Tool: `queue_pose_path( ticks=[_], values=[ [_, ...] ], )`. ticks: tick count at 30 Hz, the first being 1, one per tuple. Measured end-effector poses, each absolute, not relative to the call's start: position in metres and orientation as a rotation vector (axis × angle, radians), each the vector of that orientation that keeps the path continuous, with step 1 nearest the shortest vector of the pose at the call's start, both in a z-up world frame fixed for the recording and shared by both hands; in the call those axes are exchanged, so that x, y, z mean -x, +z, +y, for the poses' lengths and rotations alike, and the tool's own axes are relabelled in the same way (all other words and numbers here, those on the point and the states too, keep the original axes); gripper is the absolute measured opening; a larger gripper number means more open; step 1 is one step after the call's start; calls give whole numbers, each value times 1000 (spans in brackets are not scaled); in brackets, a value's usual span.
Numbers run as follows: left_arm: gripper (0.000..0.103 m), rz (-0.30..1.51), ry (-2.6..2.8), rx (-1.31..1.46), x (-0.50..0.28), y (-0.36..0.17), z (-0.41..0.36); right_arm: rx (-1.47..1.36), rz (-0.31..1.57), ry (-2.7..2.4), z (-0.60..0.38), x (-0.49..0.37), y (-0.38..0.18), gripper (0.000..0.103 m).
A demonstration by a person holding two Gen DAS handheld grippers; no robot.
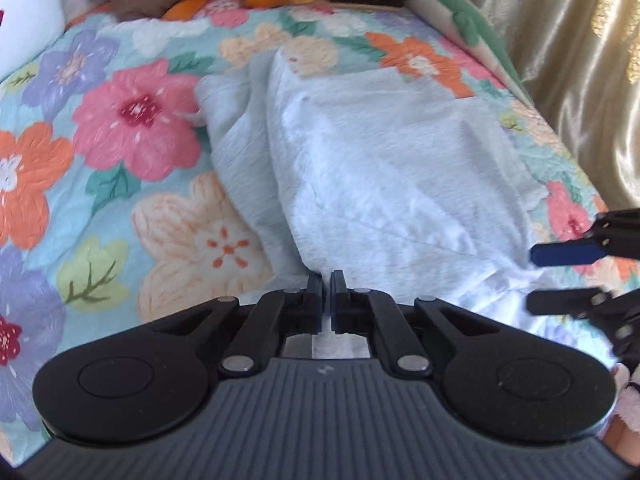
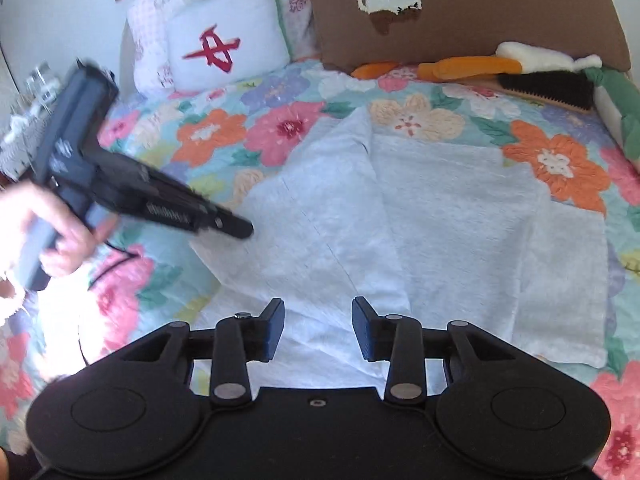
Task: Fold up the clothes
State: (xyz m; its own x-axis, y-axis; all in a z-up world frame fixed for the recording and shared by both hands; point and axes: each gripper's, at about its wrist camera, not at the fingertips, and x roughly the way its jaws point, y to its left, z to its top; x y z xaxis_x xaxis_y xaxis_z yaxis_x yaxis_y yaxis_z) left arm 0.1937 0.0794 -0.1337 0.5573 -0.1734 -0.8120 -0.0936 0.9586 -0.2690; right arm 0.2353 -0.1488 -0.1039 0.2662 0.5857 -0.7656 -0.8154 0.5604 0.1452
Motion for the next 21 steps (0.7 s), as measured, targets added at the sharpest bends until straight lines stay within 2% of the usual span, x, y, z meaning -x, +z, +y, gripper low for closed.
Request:
queue_pose_path(
  ticks=[5, 9, 10, 14, 15, 16, 17, 18, 20, 21],
  values=[
    [3, 909, -139, 454, -217, -107, 74, 373, 843, 971, -132, -228, -107, 47],
    [3, 802, -168, 449, -241, -79, 45, 337, 785, 992, -126, -222, -109, 72],
    [3, 787, -184, 454, -248, -73, 40, 310, 778, 963, -126, -225, -111, 75],
    [3, 751, -237, 498, -274, -60, 25, 238, 767, 889, -128, -249, -120, 74],
    [4, 734, -243, 513, -280, -58, 23, 240, 761, 860, -131, -256, -122, 67],
    [5, 707, -224, 526, -284, -56, 22, 223, 764, 831, -137, -266, -124, 47],
    [12, 672, -194, 534, -286, -55, 22, 207, 768, 801, -142, -276, -127, 37],
    [30, 636, -165, 530, -287, -53, 21, 183, 775, 768, -149, -286, -130, 26],
    [55, 569, -114, 474, -284, -48, 20, 71, 822, 683, -169, -311, -139, 24],
    [57, 550, -86, 442, -281, -47, 20, 43, 836, 637, -179, -320, -143, 21]
  ],
)
